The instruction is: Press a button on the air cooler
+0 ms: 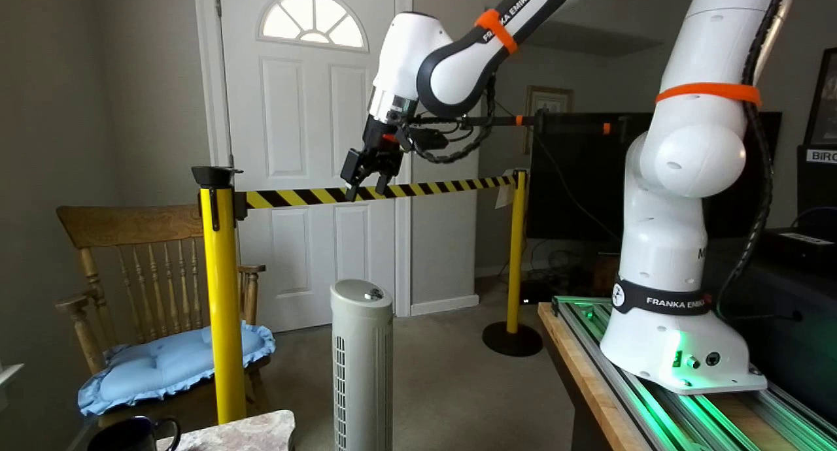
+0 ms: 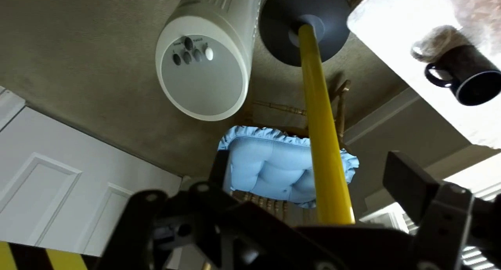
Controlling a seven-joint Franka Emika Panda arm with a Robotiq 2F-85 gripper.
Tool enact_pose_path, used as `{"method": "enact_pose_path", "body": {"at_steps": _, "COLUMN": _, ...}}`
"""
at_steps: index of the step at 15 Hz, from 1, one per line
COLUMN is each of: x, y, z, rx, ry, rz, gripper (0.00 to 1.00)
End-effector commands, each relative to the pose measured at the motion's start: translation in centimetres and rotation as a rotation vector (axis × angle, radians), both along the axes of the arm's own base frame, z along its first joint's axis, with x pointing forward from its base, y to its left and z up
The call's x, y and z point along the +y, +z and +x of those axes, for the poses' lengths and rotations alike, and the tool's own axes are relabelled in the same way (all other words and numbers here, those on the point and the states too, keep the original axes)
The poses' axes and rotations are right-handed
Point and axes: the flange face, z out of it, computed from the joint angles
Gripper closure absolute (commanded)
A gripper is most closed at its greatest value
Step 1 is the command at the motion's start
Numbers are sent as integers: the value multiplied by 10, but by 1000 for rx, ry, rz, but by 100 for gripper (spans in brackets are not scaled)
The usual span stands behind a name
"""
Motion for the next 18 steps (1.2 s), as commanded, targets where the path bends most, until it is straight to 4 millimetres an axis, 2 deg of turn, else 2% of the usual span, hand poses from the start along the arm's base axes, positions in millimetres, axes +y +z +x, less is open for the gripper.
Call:
{"method": "enact_pose_path", "body": {"at_steps": 1, "x": -9, "y": -11, "z": 1, "rx": 14, "ry": -11, "rz": -20, "gripper": 0}}
{"method": "enact_pose_path", "body": {"at_steps": 3, "x": -16, "y": -19, "z": 1, "rx": 28, "ry": -22, "rz": -20, "gripper": 0}}
{"method": "enact_pose_path", "body": {"at_steps": 8, "x": -9, "y": -13, "z": 5, "rx": -1, "ry": 14, "rz": -33, "gripper": 0}}
{"method": "enact_pose_path", "body": {"at_steps": 12, "x": -31, "y": -43, "z": 23, "rx": -41, "ry": 45, "rz": -36, "gripper": 0}}
{"method": "enact_pose_path", "body": {"at_steps": 13, "x": -38, "y": -56, "z": 26, "rx": -38, "ry": 68, "rz": -44, "gripper": 0}}
{"method": "enact_pose_path", "body": {"at_steps": 14, "x": -43, "y": -67, "z": 29, "rx": -32, "ry": 74, "rz": -48, "gripper": 25}}
{"method": "enact_pose_path", "body": {"at_steps": 15, "x": -50, "y": -78, "z": 31, "rx": -23, "ry": 84, "rz": -58, "gripper": 27}}
{"method": "enact_pose_path", "body": {"at_steps": 18, "x": -66, "y": -109, "z": 40, "rx": 14, "ry": 122, "rz": -84, "gripper": 51}}
